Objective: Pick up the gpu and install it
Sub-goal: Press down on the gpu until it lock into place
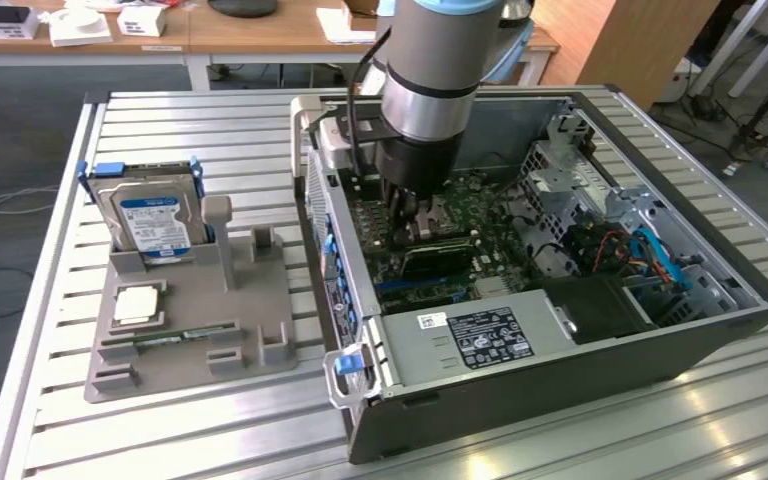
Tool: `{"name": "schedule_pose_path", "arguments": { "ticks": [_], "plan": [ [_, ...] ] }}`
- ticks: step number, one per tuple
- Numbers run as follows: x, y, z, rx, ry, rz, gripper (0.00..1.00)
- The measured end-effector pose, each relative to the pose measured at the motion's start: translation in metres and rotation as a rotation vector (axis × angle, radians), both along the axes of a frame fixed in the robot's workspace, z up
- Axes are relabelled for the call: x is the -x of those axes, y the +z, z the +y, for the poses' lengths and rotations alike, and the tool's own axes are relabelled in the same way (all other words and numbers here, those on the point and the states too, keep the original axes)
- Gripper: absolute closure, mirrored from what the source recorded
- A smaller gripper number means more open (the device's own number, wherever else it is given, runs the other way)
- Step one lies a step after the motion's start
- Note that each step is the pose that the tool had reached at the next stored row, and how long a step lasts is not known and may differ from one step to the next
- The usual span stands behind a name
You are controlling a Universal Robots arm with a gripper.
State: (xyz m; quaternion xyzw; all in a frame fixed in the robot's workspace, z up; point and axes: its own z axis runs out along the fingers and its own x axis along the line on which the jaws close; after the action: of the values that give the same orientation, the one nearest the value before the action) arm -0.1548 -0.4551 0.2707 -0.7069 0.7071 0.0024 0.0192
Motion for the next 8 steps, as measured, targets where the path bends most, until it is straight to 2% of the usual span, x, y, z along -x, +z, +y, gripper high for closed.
{"name": "schedule_pose_path", "arguments": {
  "ticks": [8],
  "plan": [
    [0.0033,-0.0003,0.0,0.0,0.0,-0.0001,0.89]
  ]
}}
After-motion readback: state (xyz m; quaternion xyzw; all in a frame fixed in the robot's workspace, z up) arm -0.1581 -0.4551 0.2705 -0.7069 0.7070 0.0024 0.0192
